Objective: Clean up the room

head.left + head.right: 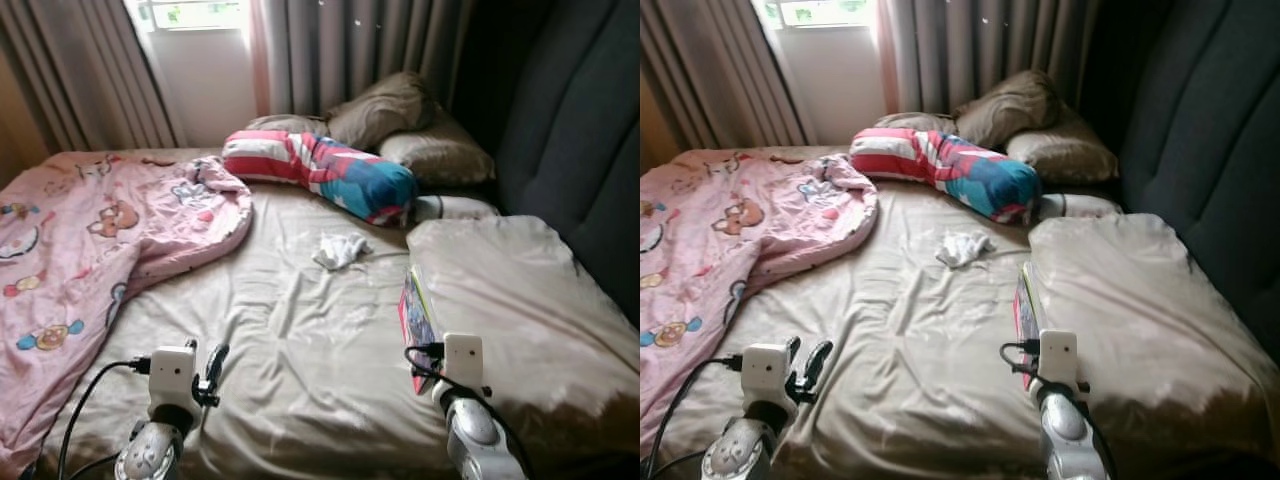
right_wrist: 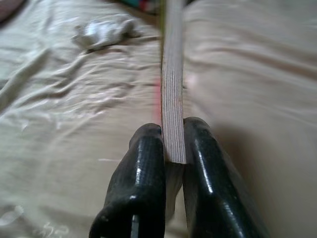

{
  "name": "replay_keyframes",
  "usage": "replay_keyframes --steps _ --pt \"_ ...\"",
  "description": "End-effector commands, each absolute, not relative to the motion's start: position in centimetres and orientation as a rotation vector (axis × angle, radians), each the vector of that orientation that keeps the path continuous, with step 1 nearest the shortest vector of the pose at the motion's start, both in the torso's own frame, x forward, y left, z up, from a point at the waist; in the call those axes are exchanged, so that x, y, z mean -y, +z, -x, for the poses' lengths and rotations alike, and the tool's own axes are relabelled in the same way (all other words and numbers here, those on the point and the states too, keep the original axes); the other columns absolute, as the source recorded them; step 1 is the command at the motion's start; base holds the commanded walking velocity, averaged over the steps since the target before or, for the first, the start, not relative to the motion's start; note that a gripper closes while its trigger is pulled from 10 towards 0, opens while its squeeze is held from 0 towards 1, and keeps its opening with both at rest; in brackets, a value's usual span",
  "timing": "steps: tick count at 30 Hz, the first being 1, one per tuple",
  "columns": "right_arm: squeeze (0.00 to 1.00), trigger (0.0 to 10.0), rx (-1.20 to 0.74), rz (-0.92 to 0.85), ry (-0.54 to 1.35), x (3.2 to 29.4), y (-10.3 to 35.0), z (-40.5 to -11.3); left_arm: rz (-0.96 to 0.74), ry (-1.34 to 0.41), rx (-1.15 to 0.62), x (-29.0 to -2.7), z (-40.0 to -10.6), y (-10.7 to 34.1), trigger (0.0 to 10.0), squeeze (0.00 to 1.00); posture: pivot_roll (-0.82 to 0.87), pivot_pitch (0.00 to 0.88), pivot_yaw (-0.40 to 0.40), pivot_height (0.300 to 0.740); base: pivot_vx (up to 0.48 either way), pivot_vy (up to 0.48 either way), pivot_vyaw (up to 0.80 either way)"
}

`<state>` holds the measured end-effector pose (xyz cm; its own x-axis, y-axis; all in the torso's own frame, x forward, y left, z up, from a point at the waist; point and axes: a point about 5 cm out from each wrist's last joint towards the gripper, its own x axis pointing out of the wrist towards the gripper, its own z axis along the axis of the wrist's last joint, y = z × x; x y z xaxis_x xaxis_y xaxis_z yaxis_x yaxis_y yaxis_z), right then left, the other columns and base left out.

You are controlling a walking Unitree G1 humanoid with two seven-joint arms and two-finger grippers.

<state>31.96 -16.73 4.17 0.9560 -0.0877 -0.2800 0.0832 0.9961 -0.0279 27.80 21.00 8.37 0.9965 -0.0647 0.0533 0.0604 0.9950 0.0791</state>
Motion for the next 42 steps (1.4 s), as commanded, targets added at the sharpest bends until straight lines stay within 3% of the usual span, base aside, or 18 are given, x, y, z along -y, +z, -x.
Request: replay_keyframes --steps 1,12,18,37,38,39,40,42 --pt "0.00 10.0 -0.227 0.005 -0.059 16.0 5.5 -33.0 -0.081 -0.059 0.006 -21.2 -27.2 7.4 10.0 0.00 0.02 0.091 0.027 0.625 0.000 0.000 0.00" --pt "0.00 10.0 -0.237 0.036 -0.022 15.3 6.2 -34.4 -0.084 -0.079 -0.001 -20.9 -27.1 7.6 10.0 0.00 0.04 0.121 0.043 0.625 0.000 0.000 0.00" --pt "0.00 10.0 -0.254 0.083 -0.085 16.2 6.5 -34.9 -0.105 -0.080 -0.011 -21.5 -26.3 7.7 10.0 0.00 0.06 0.149 0.051 0.625 0.000 0.000 0.00" --pt "0.00 10.0 -0.356 0.183 -0.018 15.8 4.6 -34.1 -0.154 -0.086 -0.039 -22.5 -24.7 8.3 10.0 0.00 0.13 0.212 0.078 0.625 0.000 0.000 0.00" --pt "0.75 10.0 -0.357 0.187 -0.007 15.7 4.5 -34.0 -0.154 -0.087 -0.040 -22.5 -24.7 8.3 10.0 0.00 0.13 0.213 0.080 0.625 0.000 0.000 0.00" --pt "0.75 10.0 -0.357 0.189 -0.003 15.6 4.5 -34.0 -0.155 -0.088 -0.040 -22.5 -24.7 8.3 10.0 0.00 0.13 0.213 0.080 0.625 0.000 0.000 0.00" --pt "1.00 10.0 -0.357 0.189 0.003 15.5 4.5 -34.0 -0.155 -0.088 -0.040 -22.5 -24.7 8.4 10.0 0.00 0.13 0.213 0.080 0.625 0.000 0.000 0.00" --pt "1.00 10.0 -0.357 0.191 0.011 15.4 4.4 -33.9 -0.157 -0.092 -0.041 -22.4 -24.8 8.4 10.0 0.00 0.12 0.214 0.081 0.625 0.000 0.000 0.00"
